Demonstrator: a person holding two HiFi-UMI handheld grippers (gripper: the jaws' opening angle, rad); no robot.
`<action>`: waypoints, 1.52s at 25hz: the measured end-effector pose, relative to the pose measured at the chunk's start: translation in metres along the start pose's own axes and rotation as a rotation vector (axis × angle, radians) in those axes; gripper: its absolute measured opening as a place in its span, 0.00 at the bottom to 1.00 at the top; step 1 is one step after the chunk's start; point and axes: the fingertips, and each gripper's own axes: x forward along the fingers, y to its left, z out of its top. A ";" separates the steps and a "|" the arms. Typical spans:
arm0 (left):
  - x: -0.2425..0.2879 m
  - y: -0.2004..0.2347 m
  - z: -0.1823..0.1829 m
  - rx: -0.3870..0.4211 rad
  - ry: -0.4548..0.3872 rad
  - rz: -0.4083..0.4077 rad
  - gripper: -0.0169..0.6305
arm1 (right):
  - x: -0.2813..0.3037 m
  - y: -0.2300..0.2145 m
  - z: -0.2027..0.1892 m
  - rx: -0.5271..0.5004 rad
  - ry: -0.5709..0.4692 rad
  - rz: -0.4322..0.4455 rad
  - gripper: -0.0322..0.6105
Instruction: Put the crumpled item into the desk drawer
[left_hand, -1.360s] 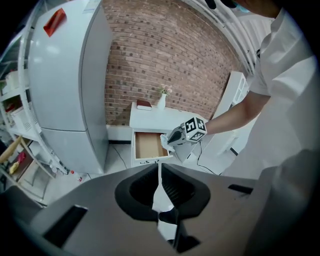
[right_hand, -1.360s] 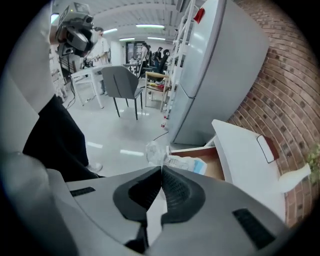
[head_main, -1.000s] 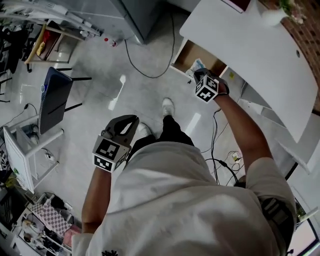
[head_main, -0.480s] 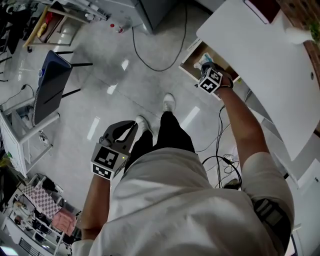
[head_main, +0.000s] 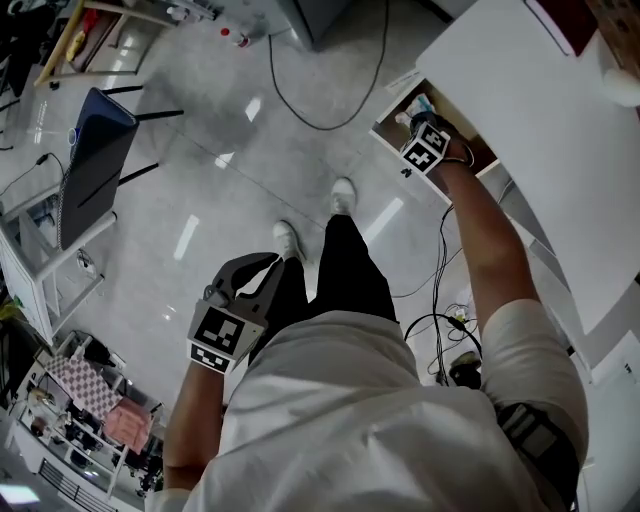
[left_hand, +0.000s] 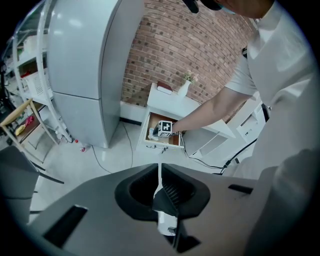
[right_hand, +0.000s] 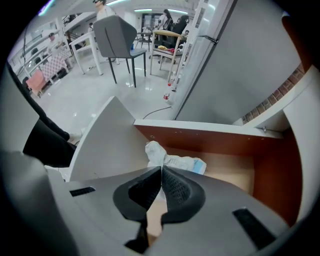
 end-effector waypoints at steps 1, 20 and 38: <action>0.002 0.002 -0.001 -0.001 0.003 0.000 0.08 | 0.006 0.000 0.001 -0.002 0.002 0.004 0.10; 0.012 0.015 -0.017 -0.004 0.007 -0.015 0.08 | 0.031 0.015 0.006 0.036 0.016 0.068 0.17; -0.120 -0.011 -0.024 0.175 -0.161 -0.082 0.08 | -0.172 0.069 0.040 0.254 -0.068 -0.082 0.11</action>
